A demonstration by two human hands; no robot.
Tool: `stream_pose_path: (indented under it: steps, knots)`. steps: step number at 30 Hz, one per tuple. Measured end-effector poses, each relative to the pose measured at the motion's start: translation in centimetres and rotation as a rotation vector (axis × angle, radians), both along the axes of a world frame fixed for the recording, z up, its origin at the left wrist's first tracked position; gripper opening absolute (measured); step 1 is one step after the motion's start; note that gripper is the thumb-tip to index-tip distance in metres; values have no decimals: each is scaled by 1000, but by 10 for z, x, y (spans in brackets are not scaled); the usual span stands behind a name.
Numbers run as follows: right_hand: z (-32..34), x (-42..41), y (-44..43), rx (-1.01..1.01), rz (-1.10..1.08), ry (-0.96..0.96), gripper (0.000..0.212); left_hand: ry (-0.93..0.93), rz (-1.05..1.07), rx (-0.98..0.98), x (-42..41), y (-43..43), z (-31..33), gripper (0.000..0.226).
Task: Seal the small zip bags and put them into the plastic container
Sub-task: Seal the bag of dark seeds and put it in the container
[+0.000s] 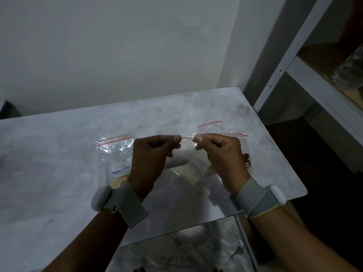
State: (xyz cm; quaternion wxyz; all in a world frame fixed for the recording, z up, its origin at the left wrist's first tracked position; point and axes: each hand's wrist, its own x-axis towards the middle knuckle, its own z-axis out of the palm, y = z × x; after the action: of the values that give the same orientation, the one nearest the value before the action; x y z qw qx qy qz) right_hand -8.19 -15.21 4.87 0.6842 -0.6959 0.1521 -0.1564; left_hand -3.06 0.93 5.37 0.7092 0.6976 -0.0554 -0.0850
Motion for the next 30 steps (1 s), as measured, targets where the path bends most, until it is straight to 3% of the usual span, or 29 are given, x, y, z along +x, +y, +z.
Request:
stream_pose_path:
  steps: [4, 9, 21, 30]
  knots:
    - [4, 4, 13, 22, 4, -14, 12, -41, -47, 15, -1, 21, 6, 18]
    - [11, 12, 43, 92, 110, 8, 5, -192, -20, 116, 1, 49, 12, 12]
    - [30, 37, 97, -17, 244, -105, 5, -314, 46, 124, 6, 112, 28, 21]
    - [6, 49, 126, -6, 297, 2, 11, -216, 101, 131, 10, 145, 5, 12]
